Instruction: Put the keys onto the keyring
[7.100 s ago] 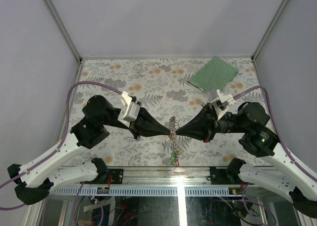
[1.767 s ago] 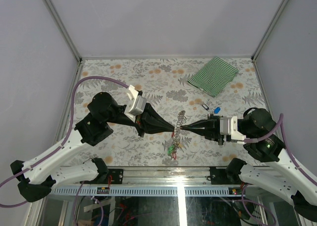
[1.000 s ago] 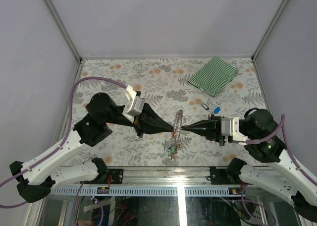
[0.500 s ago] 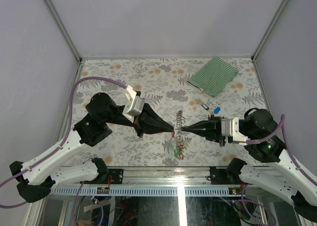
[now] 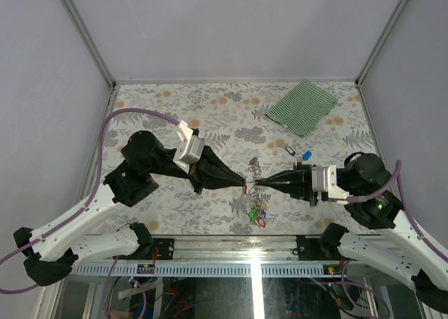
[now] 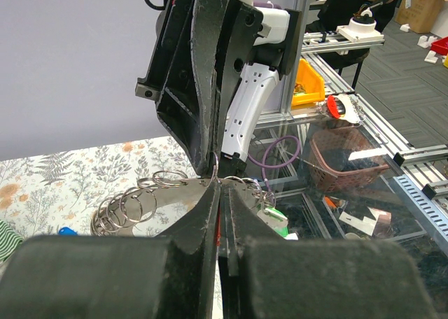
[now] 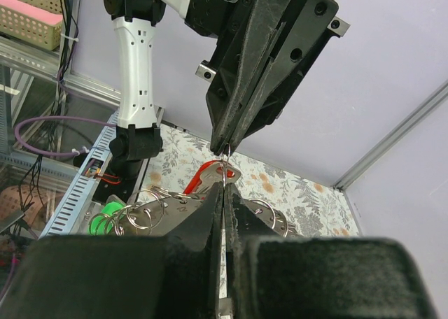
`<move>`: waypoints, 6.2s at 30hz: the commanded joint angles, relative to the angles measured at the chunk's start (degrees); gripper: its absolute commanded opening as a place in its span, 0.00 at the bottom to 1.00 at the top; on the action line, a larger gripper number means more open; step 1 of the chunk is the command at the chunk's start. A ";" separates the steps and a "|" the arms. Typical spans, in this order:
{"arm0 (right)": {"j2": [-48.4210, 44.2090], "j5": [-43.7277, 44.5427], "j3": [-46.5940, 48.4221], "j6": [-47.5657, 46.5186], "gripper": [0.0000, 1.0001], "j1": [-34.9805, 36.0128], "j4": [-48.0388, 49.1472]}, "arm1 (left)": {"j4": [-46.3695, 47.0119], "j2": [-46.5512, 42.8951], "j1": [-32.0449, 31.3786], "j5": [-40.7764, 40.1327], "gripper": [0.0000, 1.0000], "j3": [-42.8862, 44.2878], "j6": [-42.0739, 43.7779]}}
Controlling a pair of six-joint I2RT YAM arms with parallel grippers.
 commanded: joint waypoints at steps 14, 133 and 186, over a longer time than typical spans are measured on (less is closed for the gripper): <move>0.60 -0.50 1.66 0.66 0.01 0.07 4.70 | 2.53 0.28 -0.24 1.71 0.00 1.95 0.42; -1.70 -2.40 0.21 -7.28 0.01 0.07 6.92 | 1.32 1.54 -1.39 3.56 0.00 2.60 2.61; -1.90 -2.49 0.70 -6.88 0.01 0.05 6.44 | 0.19 1.36 -1.48 3.42 0.00 2.01 3.59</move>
